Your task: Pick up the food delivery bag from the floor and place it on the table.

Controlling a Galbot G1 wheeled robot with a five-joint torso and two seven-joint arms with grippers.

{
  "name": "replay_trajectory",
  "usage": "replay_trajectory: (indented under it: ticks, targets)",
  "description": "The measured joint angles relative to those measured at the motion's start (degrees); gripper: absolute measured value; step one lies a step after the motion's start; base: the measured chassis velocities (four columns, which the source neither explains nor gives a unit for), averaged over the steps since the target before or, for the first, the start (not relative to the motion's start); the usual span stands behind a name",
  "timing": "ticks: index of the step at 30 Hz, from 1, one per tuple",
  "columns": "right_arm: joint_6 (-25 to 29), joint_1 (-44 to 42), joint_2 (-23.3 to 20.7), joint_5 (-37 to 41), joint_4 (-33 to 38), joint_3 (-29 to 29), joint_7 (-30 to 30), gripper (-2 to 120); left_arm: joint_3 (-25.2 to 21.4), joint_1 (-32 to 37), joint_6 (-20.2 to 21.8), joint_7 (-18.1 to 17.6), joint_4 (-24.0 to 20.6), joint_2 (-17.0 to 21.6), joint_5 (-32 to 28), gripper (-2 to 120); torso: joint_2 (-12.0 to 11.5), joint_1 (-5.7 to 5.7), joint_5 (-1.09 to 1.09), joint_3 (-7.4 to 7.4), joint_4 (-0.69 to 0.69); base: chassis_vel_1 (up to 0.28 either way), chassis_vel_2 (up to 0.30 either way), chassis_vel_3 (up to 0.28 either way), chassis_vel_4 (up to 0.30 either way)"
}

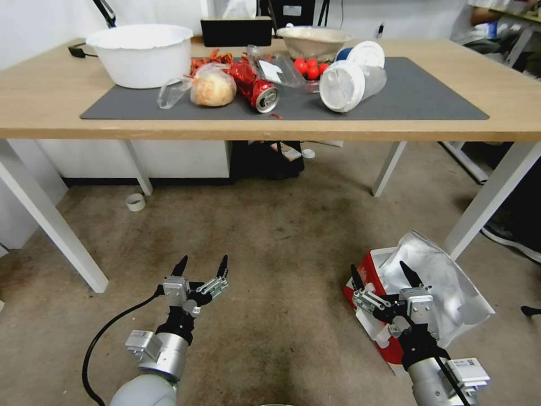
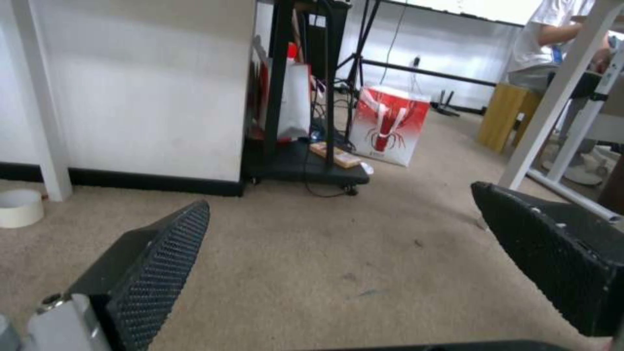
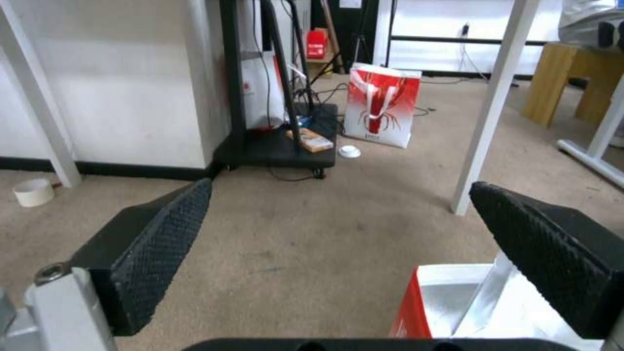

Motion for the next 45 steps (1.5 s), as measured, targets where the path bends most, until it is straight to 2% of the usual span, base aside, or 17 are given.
replay_trajectory:
  ticks: [17,23,38,45]
  targets:
    - [0.0,0.4,0.0,0.0,-0.6,0.1,0.1,100,0.4,-1.0,0.0,-0.1,0.6,0.5,-0.1,100,-3.9,-0.22,0.00,-3.67,0.00,0.000,0.000,0.000,0.000]
    - [-0.1,0.4,0.0,0.0,-0.6,0.2,0.0,100,0.4,-1.1,0.1,-0.2,0.8,0.6,-0.3,100,-4.7,-0.39,0.00,-3.69,0.00,0.000,0.000,0.000,0.000]
    - [-0.3,0.2,0.0,-0.2,-0.4,0.2,-0.1,100,0.3,-1.1,-0.1,-0.1,1.0,0.4,-0.2,100,-4.5,-0.39,0.00,-3.69,0.00,0.000,0.000,0.000,0.000]
    - [-0.4,0.0,0.0,0.0,0.1,0.4,-0.1,100,-0.3,-1.7,-1.2,2.7,1.3,0.4,1.0,100,-4.3,-0.36,0.00,-3.69,0.00,0.000,0.000,0.000,0.000]
